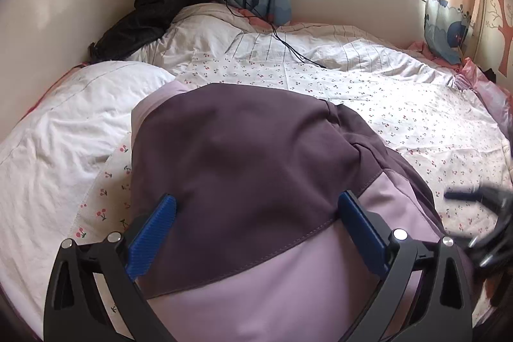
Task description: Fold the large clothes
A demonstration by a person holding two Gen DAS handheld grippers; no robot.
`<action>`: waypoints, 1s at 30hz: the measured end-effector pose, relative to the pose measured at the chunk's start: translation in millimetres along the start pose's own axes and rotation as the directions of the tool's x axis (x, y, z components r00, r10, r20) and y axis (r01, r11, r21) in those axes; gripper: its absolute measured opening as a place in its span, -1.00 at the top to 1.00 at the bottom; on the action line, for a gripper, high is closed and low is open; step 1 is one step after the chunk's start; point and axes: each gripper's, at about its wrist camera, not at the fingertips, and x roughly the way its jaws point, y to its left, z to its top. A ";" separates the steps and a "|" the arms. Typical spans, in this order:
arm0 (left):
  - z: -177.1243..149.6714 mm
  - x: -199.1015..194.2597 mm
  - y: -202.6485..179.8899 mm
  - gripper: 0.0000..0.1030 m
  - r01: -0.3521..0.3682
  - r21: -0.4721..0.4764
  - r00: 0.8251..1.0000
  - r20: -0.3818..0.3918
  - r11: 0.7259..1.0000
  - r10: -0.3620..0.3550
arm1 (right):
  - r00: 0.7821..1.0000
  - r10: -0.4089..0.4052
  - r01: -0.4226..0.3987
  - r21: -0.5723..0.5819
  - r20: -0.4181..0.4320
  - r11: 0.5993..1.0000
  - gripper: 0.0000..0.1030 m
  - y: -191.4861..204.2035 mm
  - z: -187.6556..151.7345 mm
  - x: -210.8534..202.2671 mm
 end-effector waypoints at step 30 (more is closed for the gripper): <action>-1.9 -5.2 -23.8 -0.87 -0.017 0.087 0.999 0.031 0.996 0.015 | 0.996 -0.062 0.069 -0.114 0.065 0.991 -0.87 81.0 -18.3 -8.3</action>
